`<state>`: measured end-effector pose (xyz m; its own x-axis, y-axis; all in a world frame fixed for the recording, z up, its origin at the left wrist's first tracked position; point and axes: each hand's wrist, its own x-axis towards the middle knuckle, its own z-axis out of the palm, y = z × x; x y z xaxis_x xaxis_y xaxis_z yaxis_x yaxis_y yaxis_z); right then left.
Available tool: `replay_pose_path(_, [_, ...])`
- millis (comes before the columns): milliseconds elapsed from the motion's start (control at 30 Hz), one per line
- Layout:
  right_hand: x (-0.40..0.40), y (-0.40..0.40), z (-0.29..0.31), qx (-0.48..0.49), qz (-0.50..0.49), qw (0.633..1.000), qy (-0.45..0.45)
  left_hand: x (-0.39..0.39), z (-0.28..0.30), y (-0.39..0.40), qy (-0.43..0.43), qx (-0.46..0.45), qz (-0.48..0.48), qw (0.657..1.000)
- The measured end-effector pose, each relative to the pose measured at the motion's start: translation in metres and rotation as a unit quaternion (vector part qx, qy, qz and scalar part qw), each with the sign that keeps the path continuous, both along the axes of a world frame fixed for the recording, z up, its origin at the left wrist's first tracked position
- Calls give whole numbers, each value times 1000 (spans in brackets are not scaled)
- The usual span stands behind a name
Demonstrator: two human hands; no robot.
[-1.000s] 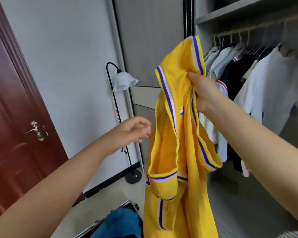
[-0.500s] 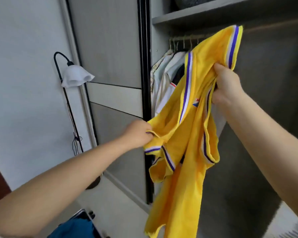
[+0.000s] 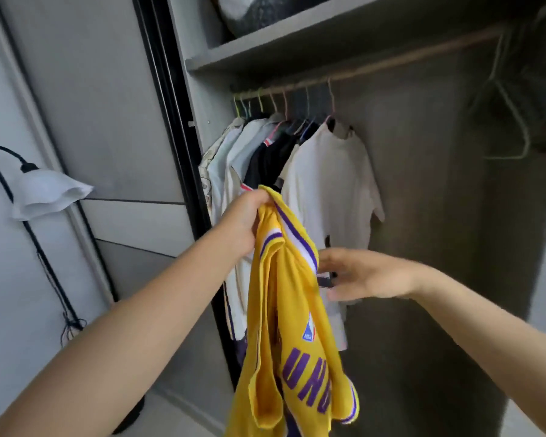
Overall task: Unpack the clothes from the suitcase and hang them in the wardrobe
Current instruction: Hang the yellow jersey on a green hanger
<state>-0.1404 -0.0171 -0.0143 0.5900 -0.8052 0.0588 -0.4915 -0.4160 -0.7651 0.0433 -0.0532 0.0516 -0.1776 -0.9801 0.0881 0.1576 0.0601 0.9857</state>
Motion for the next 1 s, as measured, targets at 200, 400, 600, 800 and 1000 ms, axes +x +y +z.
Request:
replay_pose_path(200, [13,-52,-28,71,69,989,-107,-2,21,-61,-22,-5,-24,999])
replay_pose_path(400, [-16,-80,6,60,-13,988,-144,13,43,-118,-120,-125,-117,978])
replay_pose_path(600, [-86,-69,58,25,-149,945,289,30,52,-169,-301,-109,-340,884])
replay_pose_path(800, [-94,-63,101,-118,-283,831,464,-5,73,-193,-396,-159,-416,803])
replay_pose_path(1000, [-116,-64,131,-208,-389,781,442,-52,89,-194,-323,-232,-427,812])
